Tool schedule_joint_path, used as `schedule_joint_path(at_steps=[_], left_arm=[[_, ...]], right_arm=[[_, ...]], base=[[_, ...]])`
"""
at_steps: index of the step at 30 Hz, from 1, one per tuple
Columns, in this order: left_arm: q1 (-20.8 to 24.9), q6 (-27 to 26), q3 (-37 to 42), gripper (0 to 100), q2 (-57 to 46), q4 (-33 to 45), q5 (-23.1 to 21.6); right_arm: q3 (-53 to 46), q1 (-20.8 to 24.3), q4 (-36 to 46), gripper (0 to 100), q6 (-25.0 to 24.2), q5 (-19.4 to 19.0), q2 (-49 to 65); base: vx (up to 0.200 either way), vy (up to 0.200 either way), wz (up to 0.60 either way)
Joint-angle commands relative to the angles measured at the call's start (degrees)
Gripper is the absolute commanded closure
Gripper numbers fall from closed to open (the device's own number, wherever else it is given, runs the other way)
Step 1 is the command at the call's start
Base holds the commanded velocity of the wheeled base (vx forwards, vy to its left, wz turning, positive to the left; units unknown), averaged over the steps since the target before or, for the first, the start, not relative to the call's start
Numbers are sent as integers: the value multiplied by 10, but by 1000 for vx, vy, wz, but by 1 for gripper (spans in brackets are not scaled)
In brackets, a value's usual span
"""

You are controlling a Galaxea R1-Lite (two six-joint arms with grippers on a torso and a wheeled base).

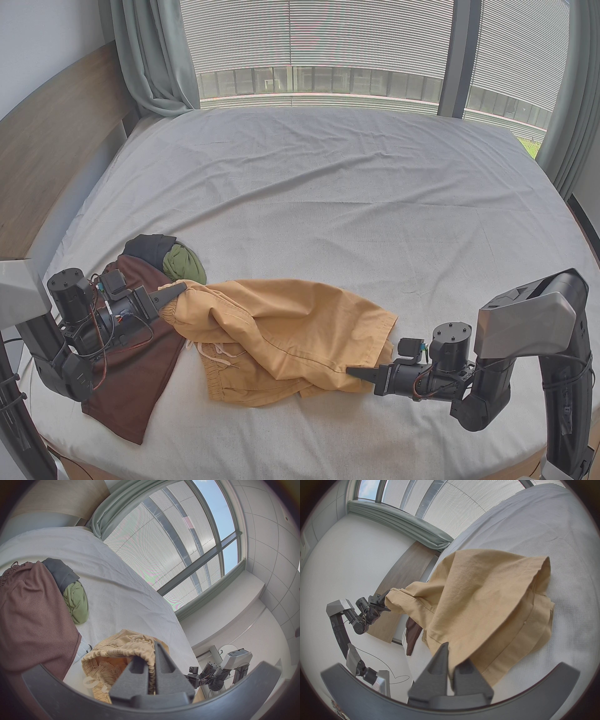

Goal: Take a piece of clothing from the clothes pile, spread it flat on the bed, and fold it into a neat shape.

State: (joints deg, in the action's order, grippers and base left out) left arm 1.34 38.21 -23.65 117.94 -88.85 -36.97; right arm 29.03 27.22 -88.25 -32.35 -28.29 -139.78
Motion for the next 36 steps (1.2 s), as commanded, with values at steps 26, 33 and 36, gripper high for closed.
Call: schedule_joint_path(at_steps=[26, 33, 36], left_arm=[[-1, -1, 4, 100, 10, 0, 1], [-2, -1, 3, 100, 10, 0, 1], [-1, -1, 3, 100, 10, 0, 1]], right_arm=[[-15, -116, -1, 100, -6, -135, 101], [-11, -110, -1, 0, -3, -144, 91], [-10, -109, -1, 0, -3, -154, 86]], base=[[0, 0, 0], [0, 0, 0], [0, 0, 0]])
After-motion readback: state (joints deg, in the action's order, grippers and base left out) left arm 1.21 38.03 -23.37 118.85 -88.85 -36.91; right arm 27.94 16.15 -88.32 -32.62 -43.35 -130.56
